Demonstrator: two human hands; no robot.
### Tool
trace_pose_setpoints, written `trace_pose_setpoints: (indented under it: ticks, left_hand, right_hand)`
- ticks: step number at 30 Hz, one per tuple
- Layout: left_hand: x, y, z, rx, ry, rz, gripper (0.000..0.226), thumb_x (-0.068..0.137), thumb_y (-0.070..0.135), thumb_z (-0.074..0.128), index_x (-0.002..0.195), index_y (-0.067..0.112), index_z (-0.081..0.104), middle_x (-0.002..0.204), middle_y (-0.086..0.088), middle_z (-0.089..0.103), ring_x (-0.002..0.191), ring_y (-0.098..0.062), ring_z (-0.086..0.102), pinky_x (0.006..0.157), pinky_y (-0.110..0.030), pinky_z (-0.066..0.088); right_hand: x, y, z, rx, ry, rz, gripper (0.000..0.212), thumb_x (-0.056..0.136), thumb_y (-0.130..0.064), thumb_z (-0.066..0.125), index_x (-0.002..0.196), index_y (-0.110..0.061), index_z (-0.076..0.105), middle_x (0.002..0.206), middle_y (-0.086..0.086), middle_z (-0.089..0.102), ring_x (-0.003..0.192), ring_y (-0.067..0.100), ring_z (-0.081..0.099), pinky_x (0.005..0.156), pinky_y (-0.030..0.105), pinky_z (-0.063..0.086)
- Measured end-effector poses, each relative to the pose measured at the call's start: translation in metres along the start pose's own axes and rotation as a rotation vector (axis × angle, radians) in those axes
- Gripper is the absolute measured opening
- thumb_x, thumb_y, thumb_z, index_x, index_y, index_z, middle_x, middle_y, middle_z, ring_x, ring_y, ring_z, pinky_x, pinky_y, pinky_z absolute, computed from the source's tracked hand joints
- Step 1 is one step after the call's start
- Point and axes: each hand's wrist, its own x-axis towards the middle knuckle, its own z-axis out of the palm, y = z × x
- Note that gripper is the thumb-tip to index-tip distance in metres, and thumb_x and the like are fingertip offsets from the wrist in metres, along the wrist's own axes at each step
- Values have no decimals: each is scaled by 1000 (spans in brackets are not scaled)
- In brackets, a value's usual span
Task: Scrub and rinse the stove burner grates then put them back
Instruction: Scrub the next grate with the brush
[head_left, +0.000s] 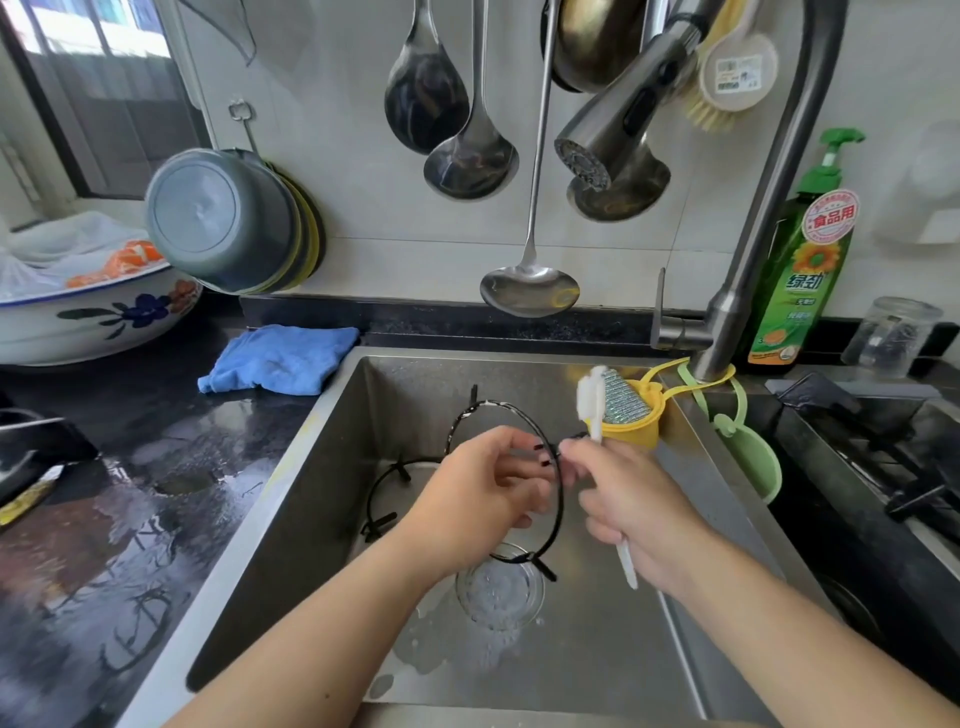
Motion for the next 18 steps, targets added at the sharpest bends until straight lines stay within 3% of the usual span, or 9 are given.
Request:
trace_pose_setpoints:
  ticks: [3,5,7,9,11,14,16,18]
  left_hand:
    - [5,-10,-11,210,205,52,11,98,15,63,95,24,68,79,1,75,67,-16,72,64,-32,57]
    - [10,-15,-25,257,426,-8,18,98,20,59,84,24,69,73,5,74,63,-13,70,60,-30,54]
    - [11,-16,-36,177,514,-138,21,100,30,56,86,22,69,79,3,75,69,-15,68,63,-32,55]
    - [11,-13,-37,-123,401,-283,33,102,44,53,97,16,70,90,-2,76,76,-18,68,74,-38,59]
    - [8,-7,-31,-465,191,-369,47,103,53,49,109,11,69,97,-6,75,82,-24,69,82,-45,60]
    - [5,3,-22,-695,34,-277,39,107,41,47,120,10,66,100,-8,72,76,-25,69,61,-37,59]
    - [5,6,-21,-723,49,-177,29,107,25,48,124,7,65,89,-8,68,57,-19,59,46,-27,46]
    - [4,5,-23,-701,68,-119,28,106,15,48,126,4,64,72,-6,55,45,-12,38,42,-21,28]
  right_hand:
    - [8,-7,-12,152,17,67,18,99,-19,54,94,-5,64,67,2,58,41,7,30,35,21,16]
    - [11,-10,-22,243,11,101,21,99,-18,52,87,-4,61,65,1,53,39,7,29,35,20,16]
    - [15,-11,-31,344,-9,121,21,100,-17,51,83,-5,56,67,3,51,36,6,25,35,20,16]
    - [15,-11,-36,414,-43,122,22,100,-17,51,81,-6,54,68,3,52,35,6,24,33,19,17]
    - [15,-10,-38,465,-90,110,25,101,-19,49,80,-6,55,70,3,52,33,4,23,33,18,17]
    - [17,-9,-38,491,-145,103,27,101,-23,50,81,-8,61,74,1,56,34,3,22,34,18,19]
    - [19,-6,-38,420,-113,95,29,102,-27,52,83,-8,65,74,1,58,35,4,22,36,19,20]
    - [19,-3,-34,218,4,77,34,103,-33,53,90,-6,69,75,3,60,38,5,26,39,21,22]
